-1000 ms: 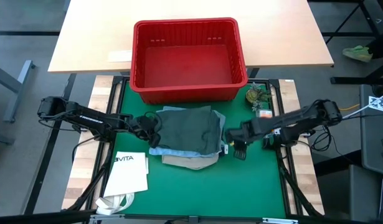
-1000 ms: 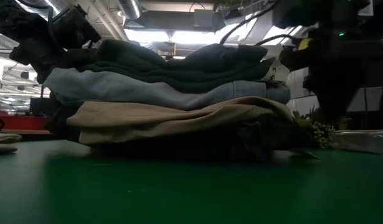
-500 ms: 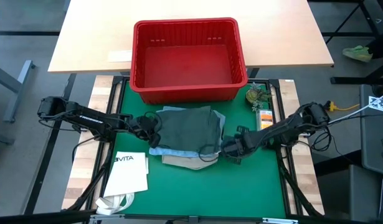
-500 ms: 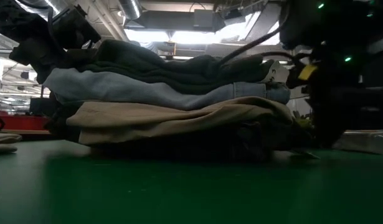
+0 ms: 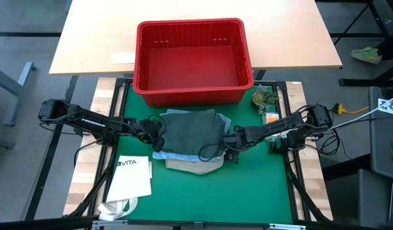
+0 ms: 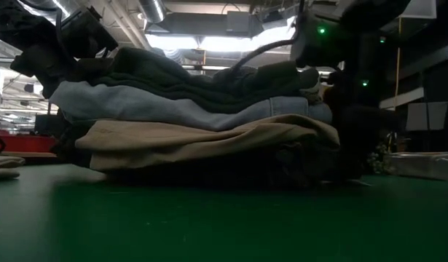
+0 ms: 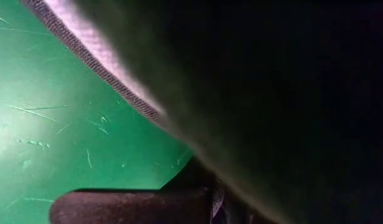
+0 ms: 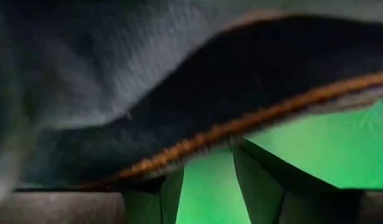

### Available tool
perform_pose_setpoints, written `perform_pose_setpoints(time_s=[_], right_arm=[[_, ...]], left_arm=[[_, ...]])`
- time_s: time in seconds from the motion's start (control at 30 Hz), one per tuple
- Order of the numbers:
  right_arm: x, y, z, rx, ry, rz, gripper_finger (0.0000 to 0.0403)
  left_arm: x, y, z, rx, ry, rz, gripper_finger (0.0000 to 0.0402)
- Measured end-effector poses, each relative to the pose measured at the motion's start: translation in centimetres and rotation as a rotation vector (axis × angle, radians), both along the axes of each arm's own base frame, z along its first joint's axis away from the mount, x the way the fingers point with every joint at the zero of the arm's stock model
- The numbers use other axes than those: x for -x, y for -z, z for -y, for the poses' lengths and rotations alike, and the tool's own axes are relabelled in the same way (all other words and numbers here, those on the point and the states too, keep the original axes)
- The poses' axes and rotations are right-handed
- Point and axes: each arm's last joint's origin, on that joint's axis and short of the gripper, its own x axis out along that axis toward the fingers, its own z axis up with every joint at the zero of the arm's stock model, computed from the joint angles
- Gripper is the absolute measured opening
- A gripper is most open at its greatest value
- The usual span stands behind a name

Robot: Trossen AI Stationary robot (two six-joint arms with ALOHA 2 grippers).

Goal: Fold Laundry from Bin
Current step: Put the stack of folded clothes into the red bin

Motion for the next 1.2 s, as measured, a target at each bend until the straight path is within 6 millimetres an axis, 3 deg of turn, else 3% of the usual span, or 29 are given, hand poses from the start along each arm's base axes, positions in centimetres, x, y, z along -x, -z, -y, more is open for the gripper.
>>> perform_pose_setpoints(time_s=[0.67, 1.07, 1.2], right_arm=[[-3.3, -1.6, -0.8, -0.208, 0.000, 0.331, 0.0143], [-3.5, -1.7, -0.7, -0.236, 0.202, 0.359, 0.0143], [-3.4, -1.7, 0.4, -0.217, 0.269, 0.351, 0.0143]], left_arm=[[0.1, 0.1, 0.0, 0.002, 0.000, -0.010, 0.0009], [0.1, 0.1, 0.0, 0.005, -0.001, -0.010, 0.0009], [0.1, 0.1, 0.0, 0.005, 0.000, -0.010, 0.0009]])
